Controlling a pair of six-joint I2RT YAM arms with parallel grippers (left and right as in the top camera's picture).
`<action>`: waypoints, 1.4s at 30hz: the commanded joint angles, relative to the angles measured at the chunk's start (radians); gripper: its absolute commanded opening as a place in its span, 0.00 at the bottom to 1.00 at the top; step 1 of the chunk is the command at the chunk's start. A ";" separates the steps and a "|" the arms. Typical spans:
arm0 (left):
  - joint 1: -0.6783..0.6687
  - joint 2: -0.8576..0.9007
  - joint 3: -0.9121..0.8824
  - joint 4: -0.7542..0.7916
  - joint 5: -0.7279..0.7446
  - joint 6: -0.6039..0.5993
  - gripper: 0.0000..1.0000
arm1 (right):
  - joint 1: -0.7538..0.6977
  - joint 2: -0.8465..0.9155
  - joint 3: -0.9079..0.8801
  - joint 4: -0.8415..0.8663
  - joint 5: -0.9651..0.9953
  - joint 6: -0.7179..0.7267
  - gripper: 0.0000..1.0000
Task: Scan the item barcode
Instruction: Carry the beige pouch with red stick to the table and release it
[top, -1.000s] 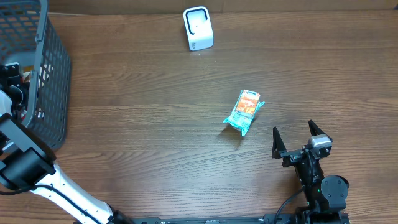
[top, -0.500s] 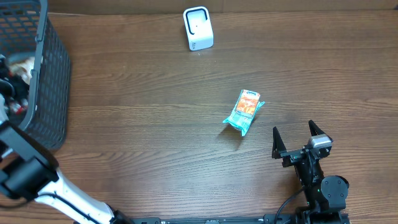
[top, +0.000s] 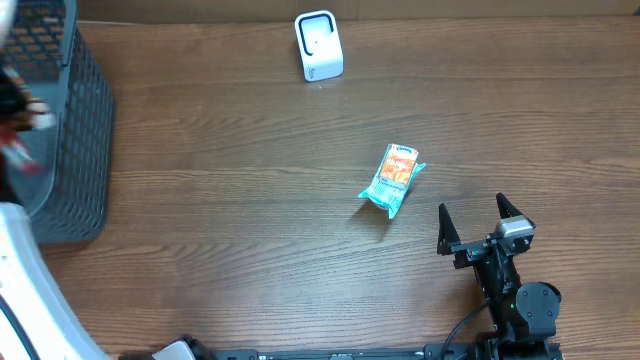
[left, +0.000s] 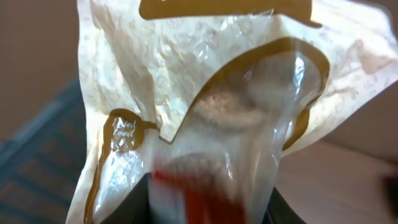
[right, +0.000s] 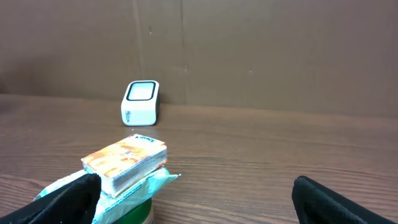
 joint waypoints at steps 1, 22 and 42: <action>-0.137 -0.071 0.014 -0.123 -0.056 -0.078 0.04 | -0.003 -0.006 -0.011 0.003 0.005 -0.001 1.00; -0.775 0.243 -0.667 0.117 -0.137 -0.378 0.04 | -0.003 -0.006 -0.011 0.003 0.005 -0.001 1.00; -0.820 0.418 -0.629 0.140 -0.069 -0.347 0.71 | -0.003 -0.006 -0.011 0.003 0.005 -0.001 1.00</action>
